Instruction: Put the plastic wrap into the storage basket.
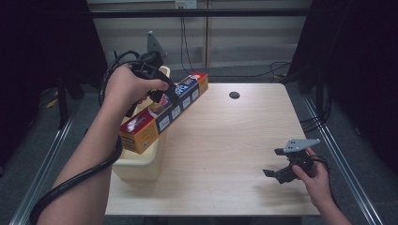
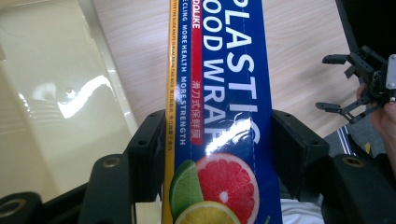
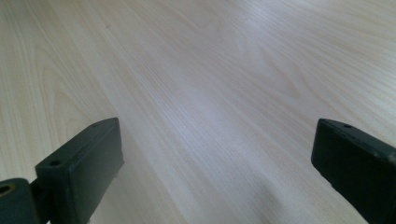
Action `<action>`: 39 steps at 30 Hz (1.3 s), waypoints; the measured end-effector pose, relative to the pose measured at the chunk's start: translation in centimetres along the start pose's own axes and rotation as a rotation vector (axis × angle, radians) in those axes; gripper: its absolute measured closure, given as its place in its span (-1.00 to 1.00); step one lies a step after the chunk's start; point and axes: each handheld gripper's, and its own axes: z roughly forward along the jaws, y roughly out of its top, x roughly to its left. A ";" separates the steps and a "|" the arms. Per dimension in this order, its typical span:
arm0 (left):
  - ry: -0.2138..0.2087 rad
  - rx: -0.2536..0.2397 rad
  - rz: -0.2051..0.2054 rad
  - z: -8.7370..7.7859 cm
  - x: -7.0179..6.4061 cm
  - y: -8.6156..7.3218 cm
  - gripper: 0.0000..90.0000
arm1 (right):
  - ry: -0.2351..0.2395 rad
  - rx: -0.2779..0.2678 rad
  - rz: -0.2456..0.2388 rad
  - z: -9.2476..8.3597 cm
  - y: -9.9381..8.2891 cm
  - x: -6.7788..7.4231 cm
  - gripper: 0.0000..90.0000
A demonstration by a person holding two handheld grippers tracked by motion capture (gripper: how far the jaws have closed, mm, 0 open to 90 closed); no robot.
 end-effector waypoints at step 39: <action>0.058 -0.037 -0.099 -3.8 3.1 -1.8 -0.08 | 0.000 0.004 0.003 0.0 0.0 0.0 -0.96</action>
